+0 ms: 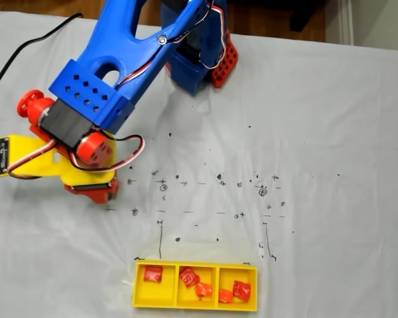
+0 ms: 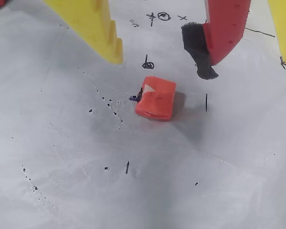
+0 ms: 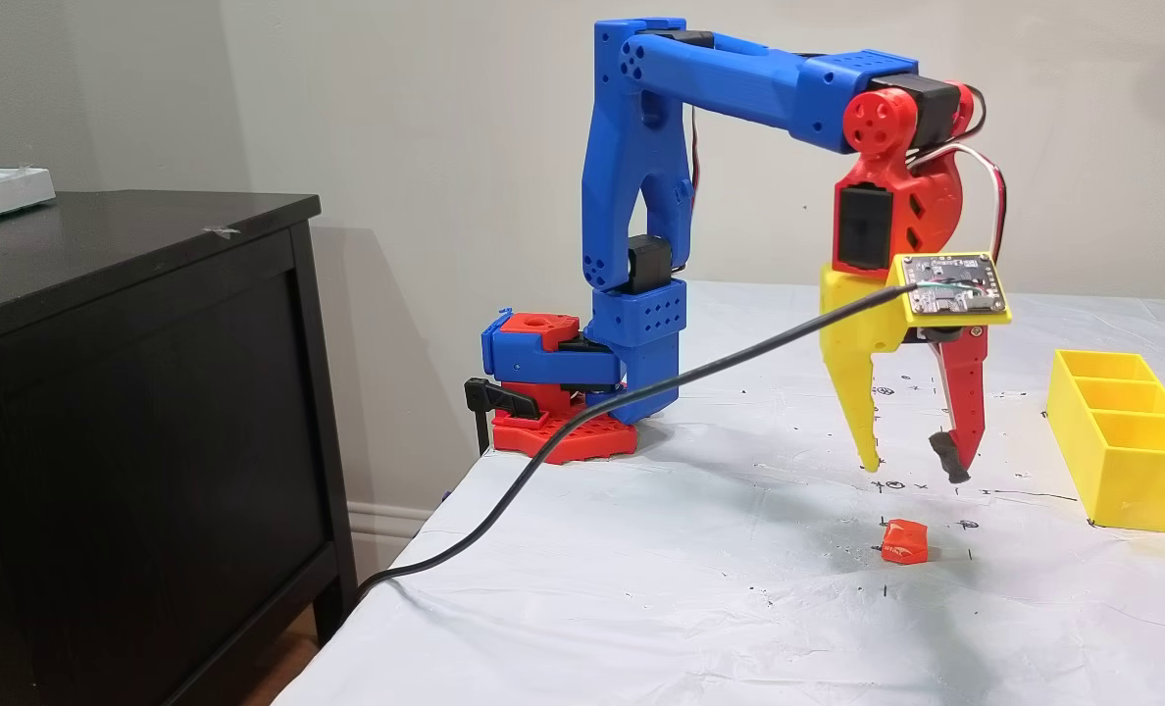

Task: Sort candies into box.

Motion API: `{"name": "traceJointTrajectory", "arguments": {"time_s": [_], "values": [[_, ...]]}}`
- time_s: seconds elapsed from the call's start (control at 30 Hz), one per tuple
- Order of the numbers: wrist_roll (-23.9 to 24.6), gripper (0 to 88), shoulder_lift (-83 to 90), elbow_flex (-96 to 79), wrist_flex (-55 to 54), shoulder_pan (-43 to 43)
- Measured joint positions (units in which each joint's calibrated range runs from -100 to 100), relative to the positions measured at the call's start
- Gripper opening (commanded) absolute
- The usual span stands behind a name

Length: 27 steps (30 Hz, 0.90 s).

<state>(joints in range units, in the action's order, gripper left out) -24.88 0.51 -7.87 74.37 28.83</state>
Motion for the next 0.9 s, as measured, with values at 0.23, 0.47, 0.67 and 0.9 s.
{"name": "traceJointTrajectory", "arguments": {"time_s": [0.23,0.47,0.67,0.9], "values": [[-0.63,27.5,-4.15,0.00,-2.70,1.17],[-0.10,27.0,-6.18,0.00,-3.73,0.39],[0.59,27.8,-9.81,0.77,-4.21,-1.33],[1.07,28.9,-13.37,3.51,-4.21,-1.56]]}}
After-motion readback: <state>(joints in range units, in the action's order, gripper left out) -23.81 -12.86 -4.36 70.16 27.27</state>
